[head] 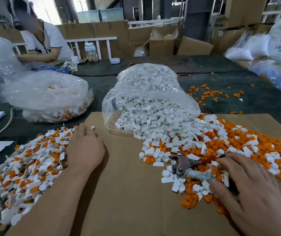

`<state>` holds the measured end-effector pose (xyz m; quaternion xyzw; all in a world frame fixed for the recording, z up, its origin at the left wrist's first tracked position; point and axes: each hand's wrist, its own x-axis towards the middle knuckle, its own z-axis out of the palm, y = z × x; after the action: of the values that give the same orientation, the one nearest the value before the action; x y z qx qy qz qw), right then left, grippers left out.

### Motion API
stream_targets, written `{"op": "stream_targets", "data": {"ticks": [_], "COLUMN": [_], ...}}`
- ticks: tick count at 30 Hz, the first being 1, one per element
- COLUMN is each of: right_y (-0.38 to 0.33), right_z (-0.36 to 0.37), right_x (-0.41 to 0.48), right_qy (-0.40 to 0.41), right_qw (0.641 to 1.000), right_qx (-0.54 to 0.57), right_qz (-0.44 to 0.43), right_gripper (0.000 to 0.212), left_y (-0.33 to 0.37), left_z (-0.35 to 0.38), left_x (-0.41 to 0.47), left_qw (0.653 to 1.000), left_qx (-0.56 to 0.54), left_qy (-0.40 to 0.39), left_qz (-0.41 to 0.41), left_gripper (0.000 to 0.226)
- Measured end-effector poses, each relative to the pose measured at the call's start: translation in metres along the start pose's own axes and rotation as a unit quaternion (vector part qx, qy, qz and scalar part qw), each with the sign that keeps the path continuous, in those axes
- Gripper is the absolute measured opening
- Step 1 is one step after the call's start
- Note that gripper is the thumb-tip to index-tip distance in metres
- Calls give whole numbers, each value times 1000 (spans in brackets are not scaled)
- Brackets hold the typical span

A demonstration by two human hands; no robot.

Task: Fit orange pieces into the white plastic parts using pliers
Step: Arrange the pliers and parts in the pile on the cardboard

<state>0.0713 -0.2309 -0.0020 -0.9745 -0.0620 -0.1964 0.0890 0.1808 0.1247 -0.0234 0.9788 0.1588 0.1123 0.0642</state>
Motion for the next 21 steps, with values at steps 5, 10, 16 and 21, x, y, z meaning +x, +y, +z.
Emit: {"op": "stream_targets", "data": {"ticks": [5, 10, 16, 21], "right_y": [0, -7, 6, 9], "right_z": [1, -8, -38, -46], "right_x": [-4, -8, -20, -29], "right_qy": [60, 79, -113, -257], "right_qw": [992, 983, 993, 966], "right_qx": [78, 97, 15, -2], "right_qz": [-84, -133, 16, 19], "right_gripper": [63, 40, 39, 51], "left_y": [18, 13, 57, 95], "left_z": [4, -10, -34, -54], "left_x": [17, 3, -91, -154], "left_qw": [995, 992, 983, 961], "left_qx": [30, 106, -70, 1], "left_qy": [-69, -51, 29, -145], "left_qz": [66, 45, 169, 235], "left_gripper": [52, 49, 41, 79]}}
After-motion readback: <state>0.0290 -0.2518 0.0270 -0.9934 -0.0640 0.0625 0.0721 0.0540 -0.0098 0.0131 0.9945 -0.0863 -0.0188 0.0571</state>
